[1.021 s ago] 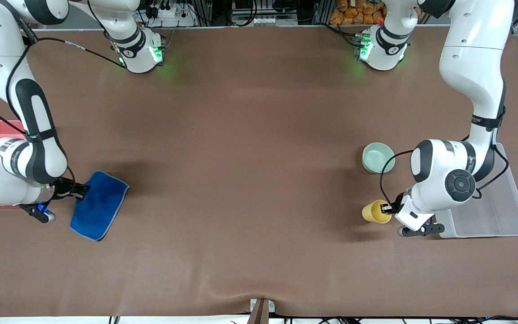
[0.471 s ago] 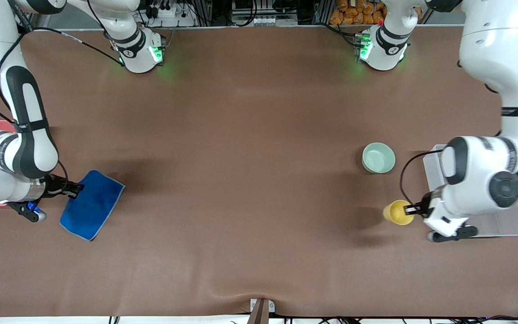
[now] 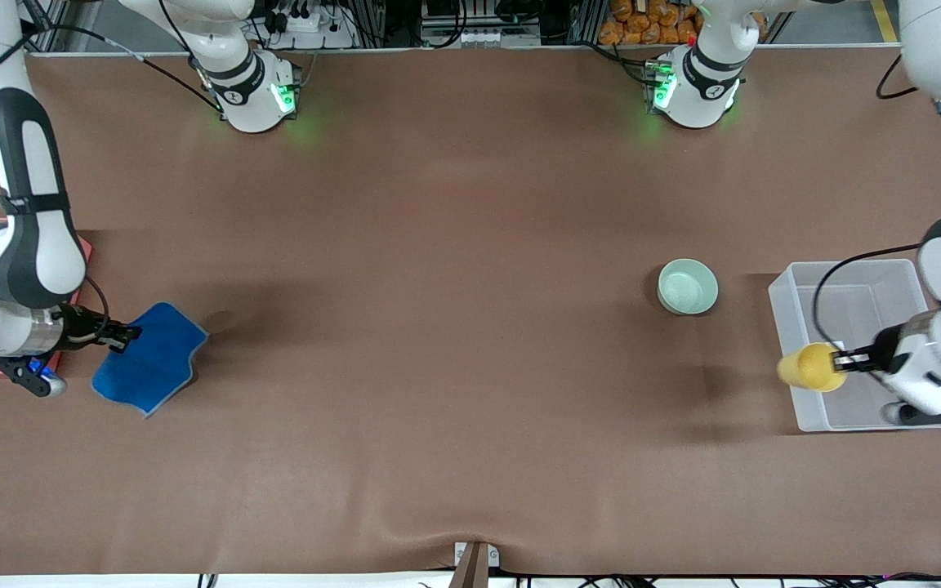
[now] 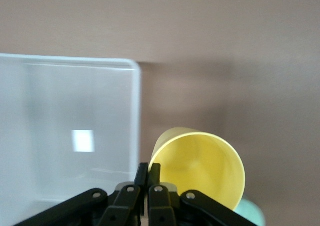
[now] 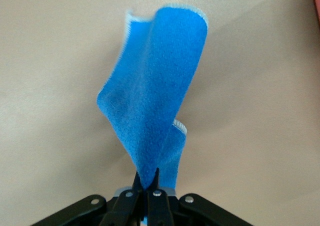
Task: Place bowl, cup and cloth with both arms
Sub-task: 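Lift the cloth toward the pink bin while the left gripper lowers the cup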
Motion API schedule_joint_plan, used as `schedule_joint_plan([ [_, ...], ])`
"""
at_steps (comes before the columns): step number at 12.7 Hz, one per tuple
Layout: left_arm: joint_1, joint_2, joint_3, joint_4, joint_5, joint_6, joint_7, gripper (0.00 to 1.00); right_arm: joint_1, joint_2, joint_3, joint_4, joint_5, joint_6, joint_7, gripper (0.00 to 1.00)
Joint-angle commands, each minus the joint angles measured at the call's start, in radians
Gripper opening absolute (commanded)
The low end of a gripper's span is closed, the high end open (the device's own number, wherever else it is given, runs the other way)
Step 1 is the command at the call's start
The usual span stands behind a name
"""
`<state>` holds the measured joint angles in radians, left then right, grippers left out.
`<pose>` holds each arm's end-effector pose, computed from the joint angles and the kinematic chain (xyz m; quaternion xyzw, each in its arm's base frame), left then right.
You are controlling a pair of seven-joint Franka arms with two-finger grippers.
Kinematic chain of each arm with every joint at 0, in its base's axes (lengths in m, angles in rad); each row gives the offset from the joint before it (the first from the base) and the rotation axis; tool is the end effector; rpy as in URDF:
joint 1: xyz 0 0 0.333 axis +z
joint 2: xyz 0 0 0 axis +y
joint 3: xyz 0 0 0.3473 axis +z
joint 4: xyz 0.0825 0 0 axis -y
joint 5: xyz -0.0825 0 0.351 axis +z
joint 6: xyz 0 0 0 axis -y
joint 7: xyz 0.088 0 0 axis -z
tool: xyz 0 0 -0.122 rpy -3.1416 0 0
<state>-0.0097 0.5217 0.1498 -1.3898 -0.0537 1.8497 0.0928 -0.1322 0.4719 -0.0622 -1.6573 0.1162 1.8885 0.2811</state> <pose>0.6794 0.0699 0.4291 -0.9993 -0.0230 0.0292 0.0086 0.6204 -0.1069 0.3501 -0.9586 0.2559 0.1208 0.0330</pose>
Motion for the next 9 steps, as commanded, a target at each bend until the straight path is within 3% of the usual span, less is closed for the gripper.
schedule_joint_plan([
  [1, 0.039, -0.009, 0.040, 0.006, -0.002, -0.027, 0.132, 0.00, 0.006, -0.061, 0.004, -0.016, 0.006, -0.043, -0.003, 0.00],
  [5, 0.128, 0.044, 0.036, 0.008, -0.012, 0.051, 0.232, 0.00, 0.031, -0.111, 0.002, -0.016, -0.006, -0.089, -0.003, 0.00],
  [9, 0.131, 0.133, 0.033, 0.005, -0.079, 0.163, 0.214, 0.00, 0.075, -0.191, 0.004, -0.018, -0.136, -0.164, -0.005, 0.00],
])
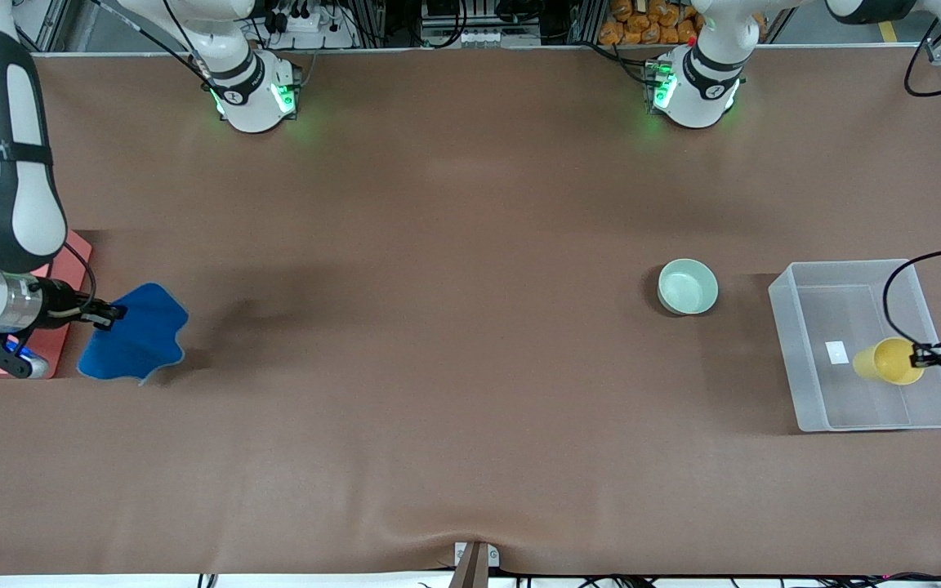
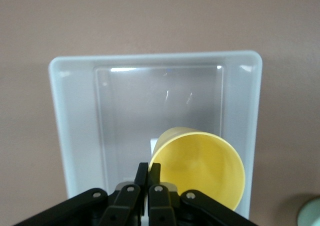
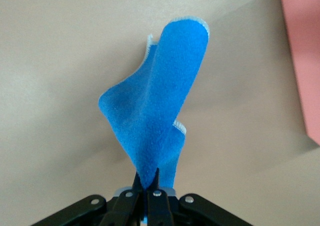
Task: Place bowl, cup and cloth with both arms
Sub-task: 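Lift the cloth toward the pink bin while the left gripper lowers the cup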
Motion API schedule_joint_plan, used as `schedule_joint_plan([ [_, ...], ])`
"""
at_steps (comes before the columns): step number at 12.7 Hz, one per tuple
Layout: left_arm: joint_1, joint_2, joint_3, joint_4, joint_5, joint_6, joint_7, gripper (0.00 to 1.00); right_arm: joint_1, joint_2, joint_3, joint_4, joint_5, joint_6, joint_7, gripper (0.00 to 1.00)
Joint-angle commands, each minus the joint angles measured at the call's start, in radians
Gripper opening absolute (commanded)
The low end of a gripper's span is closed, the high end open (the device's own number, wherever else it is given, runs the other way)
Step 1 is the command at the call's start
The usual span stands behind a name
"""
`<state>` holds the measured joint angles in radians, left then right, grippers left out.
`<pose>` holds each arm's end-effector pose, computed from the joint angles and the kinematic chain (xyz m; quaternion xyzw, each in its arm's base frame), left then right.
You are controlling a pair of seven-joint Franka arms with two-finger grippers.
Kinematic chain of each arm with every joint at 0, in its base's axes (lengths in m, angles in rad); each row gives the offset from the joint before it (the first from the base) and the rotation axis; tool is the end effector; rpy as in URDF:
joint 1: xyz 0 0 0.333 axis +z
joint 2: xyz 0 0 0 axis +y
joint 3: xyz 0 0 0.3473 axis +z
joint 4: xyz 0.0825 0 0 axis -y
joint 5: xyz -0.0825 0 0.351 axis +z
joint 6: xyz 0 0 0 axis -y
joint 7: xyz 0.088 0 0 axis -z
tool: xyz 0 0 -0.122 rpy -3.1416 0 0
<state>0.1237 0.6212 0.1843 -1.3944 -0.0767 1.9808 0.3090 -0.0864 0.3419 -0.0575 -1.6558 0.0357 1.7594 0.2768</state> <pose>0.6814 0.1813 0.3709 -0.9998 0.0010 0.0173 0.0141 0.5993 -0.0793 0.4233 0.9700 -0.2121 -0.1188 0.0006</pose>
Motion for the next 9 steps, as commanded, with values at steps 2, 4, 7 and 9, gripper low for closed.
schedule_joint_plan([
  [2, -0.004, 0.052, -0.002, 0.003, -0.069, 0.053, 0.001, 0.00, 0.042, -0.115, -0.001, -0.019, -0.100, -0.092, -0.045, 0.00],
  [4, -0.004, 0.066, -0.002, 0.000, -0.061, 0.056, 0.013, 0.00, 0.039, -0.161, -0.001, -0.019, -0.120, -0.149, -0.074, 0.00],
  [7, -0.001, 0.094, -0.002, -0.008, -0.060, 0.127, 0.021, 0.00, -0.001, -0.210, -0.007, -0.019, -0.152, -0.193, -0.178, 0.00],
  [9, -0.003, 0.109, -0.002, -0.012, -0.060, 0.154, 0.021, 0.00, -0.059, -0.222, -0.007, -0.015, -0.154, -0.208, -0.282, 0.00],
])
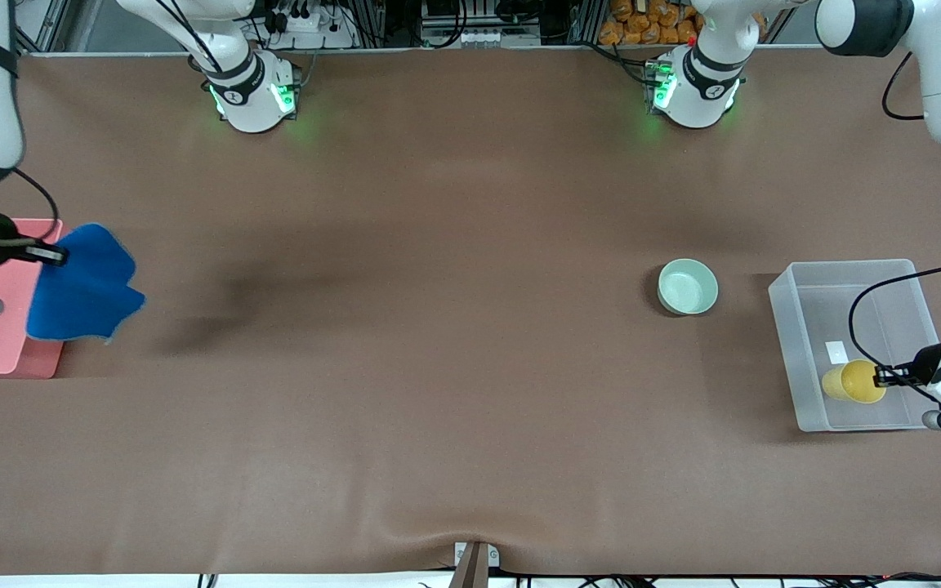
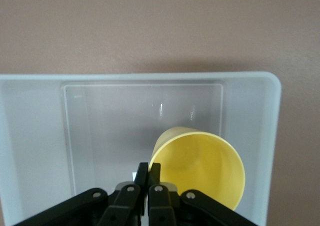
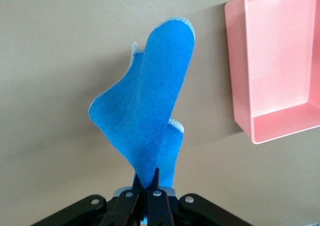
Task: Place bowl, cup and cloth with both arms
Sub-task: 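Lift the cloth toward the pink bin while the left gripper lowers the cup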
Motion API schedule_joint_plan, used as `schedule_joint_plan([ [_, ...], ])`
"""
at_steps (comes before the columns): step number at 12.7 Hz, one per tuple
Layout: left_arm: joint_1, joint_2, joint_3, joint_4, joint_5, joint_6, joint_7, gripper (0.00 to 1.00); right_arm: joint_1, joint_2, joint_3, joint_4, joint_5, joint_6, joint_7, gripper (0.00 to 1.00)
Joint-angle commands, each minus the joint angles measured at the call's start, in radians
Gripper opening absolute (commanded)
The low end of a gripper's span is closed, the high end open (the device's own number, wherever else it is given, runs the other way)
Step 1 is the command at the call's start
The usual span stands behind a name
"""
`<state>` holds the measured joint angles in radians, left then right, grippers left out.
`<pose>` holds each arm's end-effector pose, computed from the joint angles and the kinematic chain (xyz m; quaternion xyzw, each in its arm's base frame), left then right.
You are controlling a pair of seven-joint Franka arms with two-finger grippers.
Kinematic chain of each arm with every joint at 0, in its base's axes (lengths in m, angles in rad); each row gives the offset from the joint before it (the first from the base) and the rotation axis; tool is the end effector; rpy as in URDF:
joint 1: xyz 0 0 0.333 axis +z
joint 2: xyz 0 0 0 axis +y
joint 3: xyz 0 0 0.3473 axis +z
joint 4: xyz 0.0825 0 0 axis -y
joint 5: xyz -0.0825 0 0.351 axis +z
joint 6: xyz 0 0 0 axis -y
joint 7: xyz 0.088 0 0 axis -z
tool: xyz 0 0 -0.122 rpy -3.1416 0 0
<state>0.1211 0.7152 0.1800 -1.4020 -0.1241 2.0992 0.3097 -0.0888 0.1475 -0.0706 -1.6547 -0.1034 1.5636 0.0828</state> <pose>0.6966 0.1783 0.3111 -1.0000 -0.0057 0.0045 0.0043 0.5414 -0.0974 0.5258 0.9847 -0.1143 -0.1208 0.0520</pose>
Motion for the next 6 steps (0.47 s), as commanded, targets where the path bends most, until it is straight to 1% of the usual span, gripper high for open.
schedule_joint_plan([
  [1, 0.000, 0.018, 0.003, -0.008, -0.012, 0.038, 0.020, 0.00, -0.083, -0.038, 0.005, -0.008, -0.024, -0.032, -0.131, 0.00],
  [3, 0.000, 0.033, 0.003, -0.009, -0.012, 0.054, 0.020, 0.00, -0.129, -0.064, 0.005, 0.006, -0.047, -0.081, -0.220, 0.00],
  [5, 0.000, 0.043, 0.003, -0.009, -0.011, 0.064, 0.025, 0.00, -0.158, -0.078, 0.003, 0.051, -0.050, -0.163, -0.294, 0.00],
  [6, 0.000, 0.043, 0.003, -0.008, -0.011, 0.064, 0.031, 0.20, -0.170, -0.082, 0.003, 0.082, -0.050, -0.204, -0.334, 0.00],
])
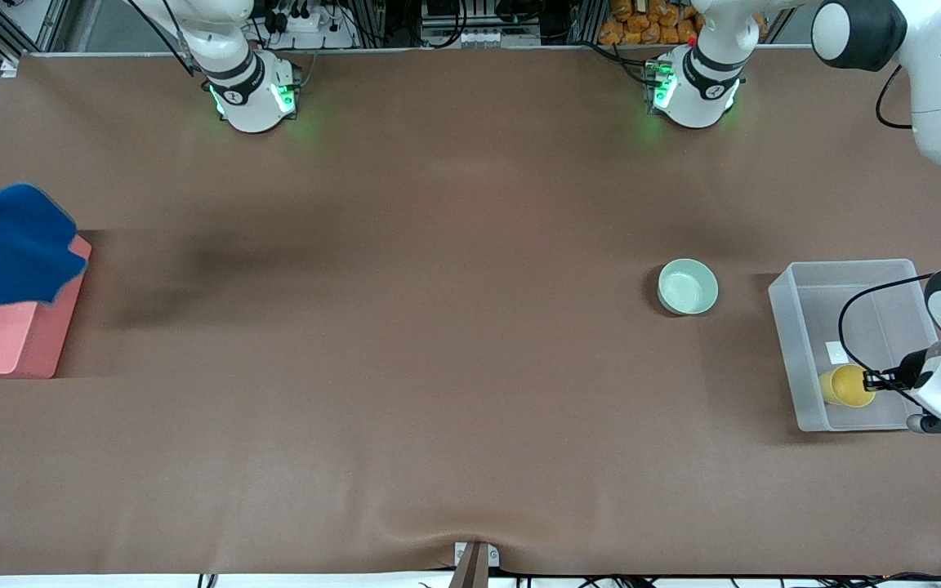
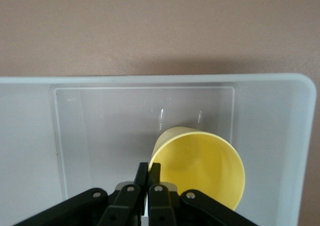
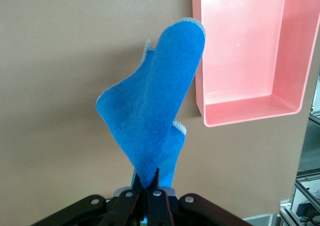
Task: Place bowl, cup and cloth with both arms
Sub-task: 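Lift the cloth toward the pink bin while the left gripper lowers the cup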
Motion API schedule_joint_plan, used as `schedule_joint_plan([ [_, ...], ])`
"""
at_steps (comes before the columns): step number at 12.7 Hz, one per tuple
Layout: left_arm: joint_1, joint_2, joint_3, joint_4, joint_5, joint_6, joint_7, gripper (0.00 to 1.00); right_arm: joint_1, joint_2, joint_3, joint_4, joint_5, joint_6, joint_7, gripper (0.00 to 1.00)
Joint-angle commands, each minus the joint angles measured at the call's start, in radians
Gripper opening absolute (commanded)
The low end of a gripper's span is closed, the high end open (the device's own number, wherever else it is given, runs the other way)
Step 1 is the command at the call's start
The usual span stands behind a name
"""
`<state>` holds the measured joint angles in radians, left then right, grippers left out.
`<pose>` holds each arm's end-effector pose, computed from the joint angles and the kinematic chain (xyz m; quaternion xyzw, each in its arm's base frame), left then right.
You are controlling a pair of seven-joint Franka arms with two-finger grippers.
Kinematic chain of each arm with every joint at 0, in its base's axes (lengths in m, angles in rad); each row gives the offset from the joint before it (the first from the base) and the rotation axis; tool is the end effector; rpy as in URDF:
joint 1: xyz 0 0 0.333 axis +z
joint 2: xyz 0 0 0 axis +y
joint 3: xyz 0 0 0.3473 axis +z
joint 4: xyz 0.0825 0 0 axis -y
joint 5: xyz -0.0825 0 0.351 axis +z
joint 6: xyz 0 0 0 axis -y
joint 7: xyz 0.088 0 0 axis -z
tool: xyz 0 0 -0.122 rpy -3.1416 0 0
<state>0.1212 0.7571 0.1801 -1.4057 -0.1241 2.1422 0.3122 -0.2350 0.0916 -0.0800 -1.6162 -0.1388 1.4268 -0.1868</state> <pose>0.6992 0.1799 0.2833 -0.9999 -0.0045 0.0067 0.0081 0.4928 -0.1780 0.5650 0.9855 -0.0639 -0.1533 0.0361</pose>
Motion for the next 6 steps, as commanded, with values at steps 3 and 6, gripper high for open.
schedule_joint_plan([
  [3, -0.008, -0.013, 0.007, 0.002, -0.009, 0.004, 0.067, 0.62, -0.072, -0.015, 0.011, 0.081, -0.066, -0.089, -0.147, 0.00],
  [6, -0.012, -0.068, 0.009, 0.005, 0.027, -0.076, 0.065, 0.96, -0.131, 0.016, 0.009, 0.081, -0.100, -0.054, -0.218, 0.00],
])
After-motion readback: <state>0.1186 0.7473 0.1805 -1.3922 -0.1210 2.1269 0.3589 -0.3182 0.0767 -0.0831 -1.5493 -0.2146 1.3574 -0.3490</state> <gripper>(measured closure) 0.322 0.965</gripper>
